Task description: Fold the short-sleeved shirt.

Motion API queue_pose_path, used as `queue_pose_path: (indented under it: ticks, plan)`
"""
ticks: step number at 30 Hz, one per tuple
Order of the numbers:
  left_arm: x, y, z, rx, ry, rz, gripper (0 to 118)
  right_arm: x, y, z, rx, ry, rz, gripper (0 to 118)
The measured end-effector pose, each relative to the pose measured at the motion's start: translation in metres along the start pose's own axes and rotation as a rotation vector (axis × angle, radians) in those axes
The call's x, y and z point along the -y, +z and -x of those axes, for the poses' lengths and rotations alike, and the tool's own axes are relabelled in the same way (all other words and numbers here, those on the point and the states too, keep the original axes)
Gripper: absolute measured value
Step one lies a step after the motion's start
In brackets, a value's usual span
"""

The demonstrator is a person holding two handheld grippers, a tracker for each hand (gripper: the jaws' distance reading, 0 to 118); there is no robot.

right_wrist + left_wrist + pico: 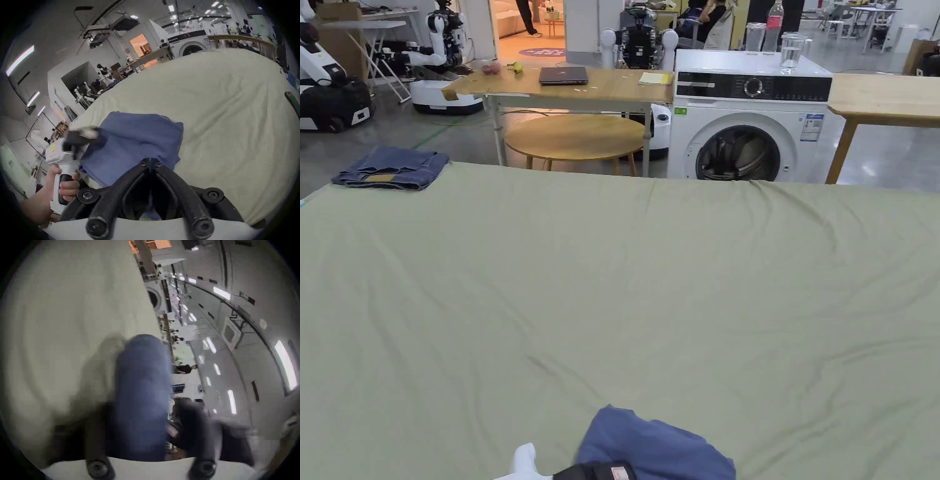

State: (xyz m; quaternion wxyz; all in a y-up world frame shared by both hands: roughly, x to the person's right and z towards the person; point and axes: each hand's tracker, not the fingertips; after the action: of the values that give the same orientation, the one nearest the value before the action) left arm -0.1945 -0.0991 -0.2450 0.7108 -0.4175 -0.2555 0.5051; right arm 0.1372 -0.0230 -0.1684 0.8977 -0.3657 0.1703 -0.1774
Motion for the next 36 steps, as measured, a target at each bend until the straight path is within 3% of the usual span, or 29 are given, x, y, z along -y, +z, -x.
queue_pose_path:
  ticks: [3, 5, 8, 17, 21, 24, 25, 27, 28, 30, 36]
  plan:
    - [0.001, 0.013, -0.015, 0.053, 0.000, -0.002, 21, -0.004, 0.002, 0.009, 0.004, 0.014, -0.004, 0]
    - [-0.009, 0.039, -0.031, -0.030, -0.113, -0.038, 21, -0.007, 0.004, 0.019, 0.014, 0.046, -0.014, 0]
    - [-0.046, 0.095, -0.032, -0.074, -0.170, -0.119, 21, -0.011, 0.003, 0.034, 0.026, 0.078, -0.018, 0]
    - [-0.215, 0.306, 0.046, -0.337, -0.191, -0.271, 21, -0.014, -0.032, 0.082, 0.035, 0.115, -0.002, 0]
    - [-0.262, 0.356, 0.082, -0.409, -0.198, -0.301, 21, -0.013, -0.048, 0.104, 0.025, 0.124, 0.008, 0]
    - [-0.265, 0.369, 0.104, -0.340, -0.152, -0.334, 22, -0.010, -0.056, 0.118, 0.014, 0.130, 0.017, 0]
    - [-0.266, 0.373, 0.115, -0.324, -0.136, -0.342, 35, -0.009, -0.059, 0.122, 0.010, 0.131, 0.021, 0]
    - [-0.259, 0.381, 0.116, -0.385, -0.169, -0.394, 84, -0.007, -0.063, 0.127, 0.009, 0.144, 0.034, 0]
    - [-0.257, 0.391, 0.116, -0.351, -0.194, -0.423, 94, -0.005, -0.063, 0.128, 0.011, 0.153, 0.038, 0]
    - [-0.250, 0.415, 0.113, -0.304, -0.166, -0.485, 98, -0.005, -0.063, 0.131, 0.010, 0.162, 0.038, 0]
    - [-0.217, 0.476, 0.102, -0.376, -0.084, -0.674, 94, -0.001, -0.054, 0.133, -0.010, 0.163, 0.018, 0]
